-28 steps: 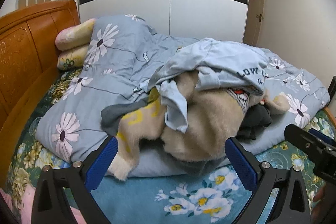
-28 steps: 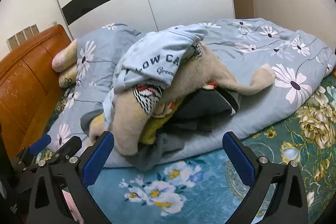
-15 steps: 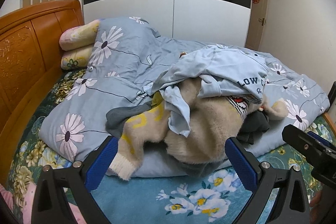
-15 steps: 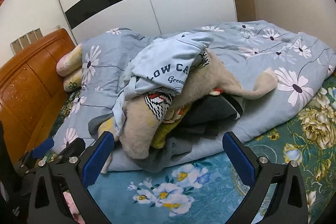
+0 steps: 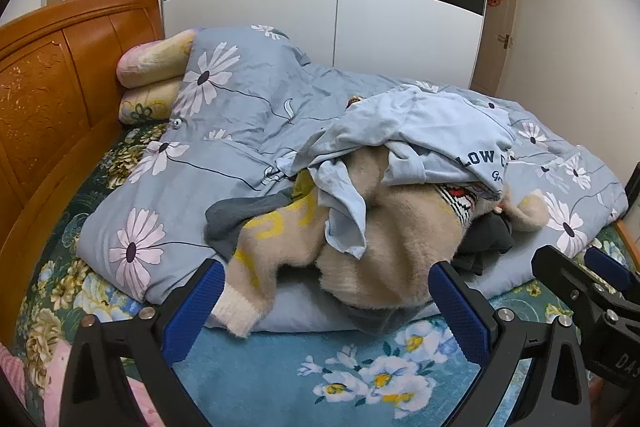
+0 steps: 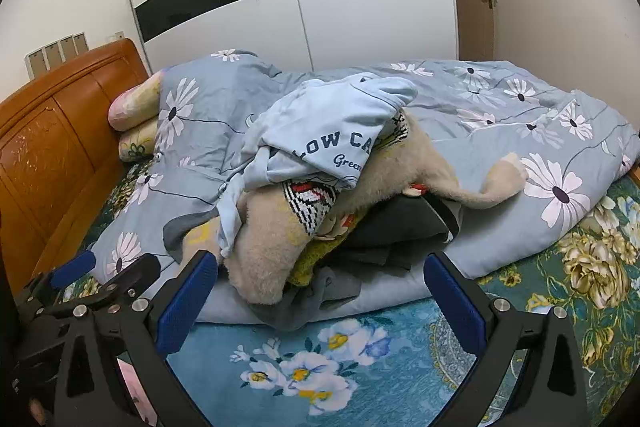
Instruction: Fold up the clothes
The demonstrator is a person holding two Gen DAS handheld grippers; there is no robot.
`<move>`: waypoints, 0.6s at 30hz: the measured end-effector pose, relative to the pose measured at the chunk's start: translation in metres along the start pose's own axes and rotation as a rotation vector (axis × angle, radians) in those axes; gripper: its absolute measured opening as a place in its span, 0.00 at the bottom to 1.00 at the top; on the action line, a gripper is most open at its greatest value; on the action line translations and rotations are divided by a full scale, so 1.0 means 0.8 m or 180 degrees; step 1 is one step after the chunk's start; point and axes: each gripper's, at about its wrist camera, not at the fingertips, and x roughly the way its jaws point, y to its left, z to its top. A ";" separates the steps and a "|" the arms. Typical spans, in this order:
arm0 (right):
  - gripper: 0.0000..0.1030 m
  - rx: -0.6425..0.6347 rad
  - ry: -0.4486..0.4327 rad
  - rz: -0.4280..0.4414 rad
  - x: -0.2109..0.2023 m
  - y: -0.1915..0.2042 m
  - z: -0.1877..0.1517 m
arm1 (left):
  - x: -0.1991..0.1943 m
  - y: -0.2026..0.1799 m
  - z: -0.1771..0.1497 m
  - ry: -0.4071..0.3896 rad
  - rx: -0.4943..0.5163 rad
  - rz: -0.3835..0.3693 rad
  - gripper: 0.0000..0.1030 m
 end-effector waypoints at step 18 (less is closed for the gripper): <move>1.00 0.0007 -0.0105 0.0128 0.002 -0.007 0.000 | 0.011 -0.009 0.000 0.0047 -0.0144 -0.0087 1.00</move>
